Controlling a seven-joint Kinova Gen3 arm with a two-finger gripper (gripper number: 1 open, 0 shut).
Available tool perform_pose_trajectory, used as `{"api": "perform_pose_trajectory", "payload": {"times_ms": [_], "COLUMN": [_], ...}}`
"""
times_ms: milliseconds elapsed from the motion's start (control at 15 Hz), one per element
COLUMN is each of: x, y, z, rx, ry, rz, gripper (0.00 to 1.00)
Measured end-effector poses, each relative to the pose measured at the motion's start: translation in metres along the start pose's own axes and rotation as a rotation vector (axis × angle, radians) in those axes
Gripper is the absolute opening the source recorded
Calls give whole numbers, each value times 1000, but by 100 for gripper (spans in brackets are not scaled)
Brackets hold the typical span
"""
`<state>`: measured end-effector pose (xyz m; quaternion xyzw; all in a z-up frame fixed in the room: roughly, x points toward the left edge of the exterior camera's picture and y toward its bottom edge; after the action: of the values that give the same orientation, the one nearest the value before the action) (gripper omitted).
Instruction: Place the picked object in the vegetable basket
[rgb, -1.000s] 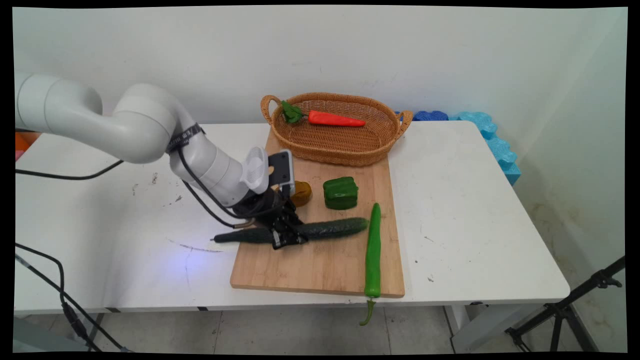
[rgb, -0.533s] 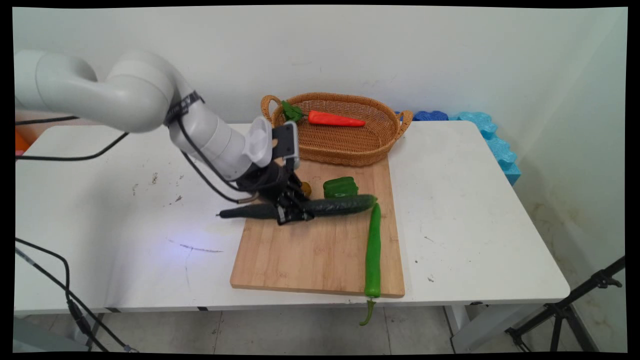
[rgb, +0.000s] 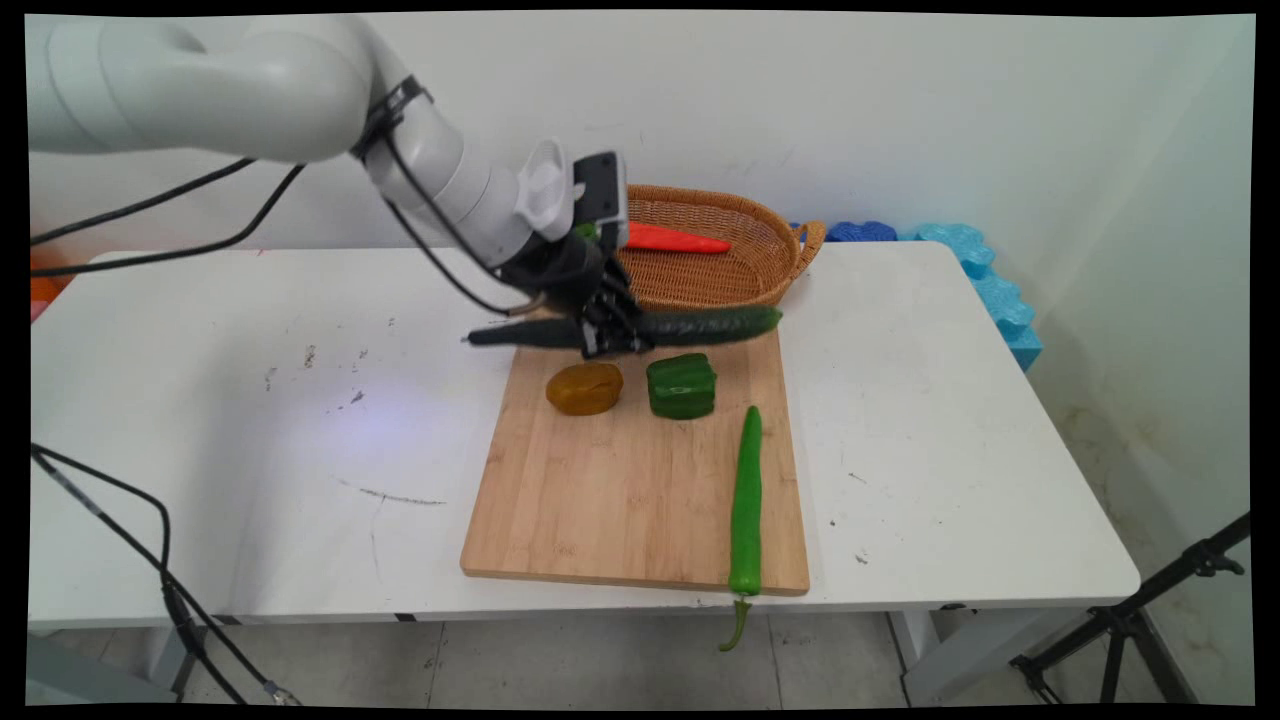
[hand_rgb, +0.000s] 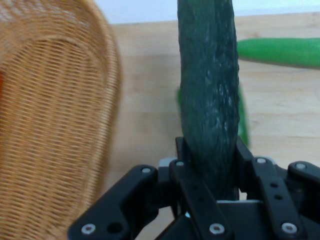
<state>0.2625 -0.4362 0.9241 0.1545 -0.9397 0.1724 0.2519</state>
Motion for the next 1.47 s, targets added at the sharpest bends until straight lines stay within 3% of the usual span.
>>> {"api": "perform_pose_trajectory", "payload": {"times_ms": [600,1067,1467], "x": [24,14,0], "y": [-84,-131,-151], "z": [12,36,67], "rx": [115,177,184], "ry": [-13,-27,-41], "rz": [86,8,-49], "gripper": [0,0,0]}}
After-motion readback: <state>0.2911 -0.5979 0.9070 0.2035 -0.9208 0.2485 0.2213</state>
